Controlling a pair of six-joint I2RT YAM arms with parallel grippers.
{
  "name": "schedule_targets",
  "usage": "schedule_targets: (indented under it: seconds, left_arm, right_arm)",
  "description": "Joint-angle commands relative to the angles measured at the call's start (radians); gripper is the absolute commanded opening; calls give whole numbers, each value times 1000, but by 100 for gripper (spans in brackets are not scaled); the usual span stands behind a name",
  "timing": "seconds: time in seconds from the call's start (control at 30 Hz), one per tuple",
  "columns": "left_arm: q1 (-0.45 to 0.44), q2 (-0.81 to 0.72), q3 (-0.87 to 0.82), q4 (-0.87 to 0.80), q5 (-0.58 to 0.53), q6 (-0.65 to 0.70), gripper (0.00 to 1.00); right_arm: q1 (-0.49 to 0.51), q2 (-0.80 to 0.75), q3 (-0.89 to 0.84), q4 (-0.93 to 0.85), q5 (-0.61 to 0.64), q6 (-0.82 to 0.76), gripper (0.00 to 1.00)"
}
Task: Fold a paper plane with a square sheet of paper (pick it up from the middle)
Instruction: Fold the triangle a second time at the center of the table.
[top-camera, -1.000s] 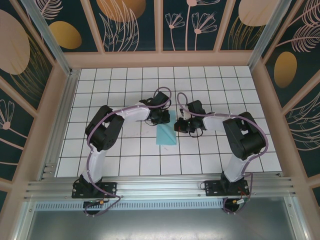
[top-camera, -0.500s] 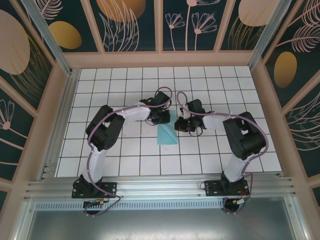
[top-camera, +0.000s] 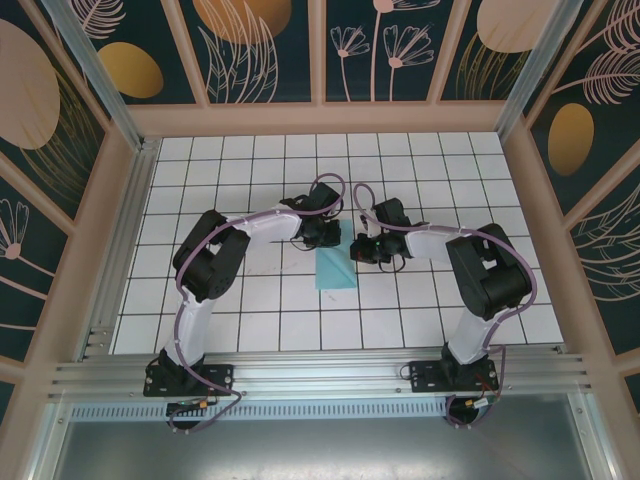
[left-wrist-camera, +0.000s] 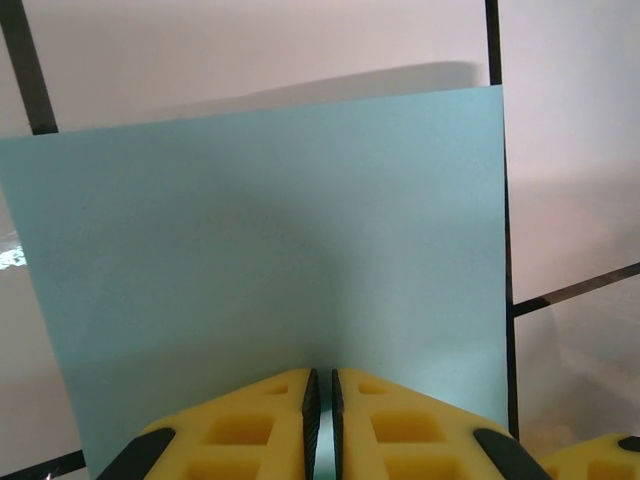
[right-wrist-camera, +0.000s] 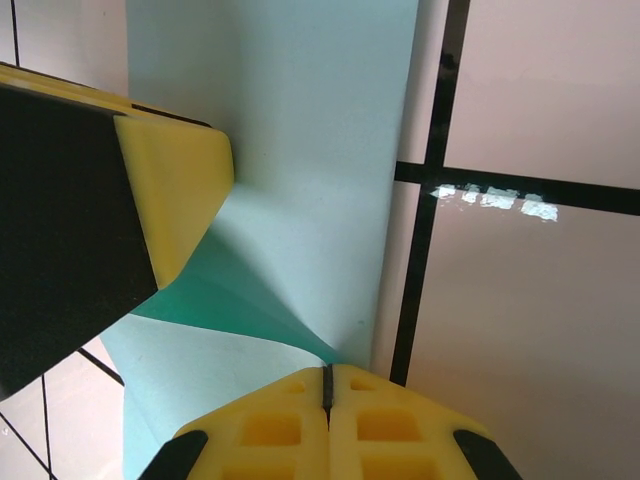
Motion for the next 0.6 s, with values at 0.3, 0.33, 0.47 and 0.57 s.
schedule_targets:
  seconds: [0.3, 0.33, 0.47, 0.57]
  left_arm:
    - [3, 58, -5, -72, -14, 17, 16]
    - [3, 58, -5, -72, -13, 17, 16]
    - [2, 62, -6, -71, -14, 18, 15]
    - [3, 62, -4, -72, -14, 19, 15]
  right_arm:
    - [3, -16, -6, -16, 39, -10, 6]
    - [3, -20, -7, -15, 39, -10, 6]
    - [1, -22, -11, -16, 47, -8, 6]
    - [1, -19, -11, -17, 48, -9, 6]
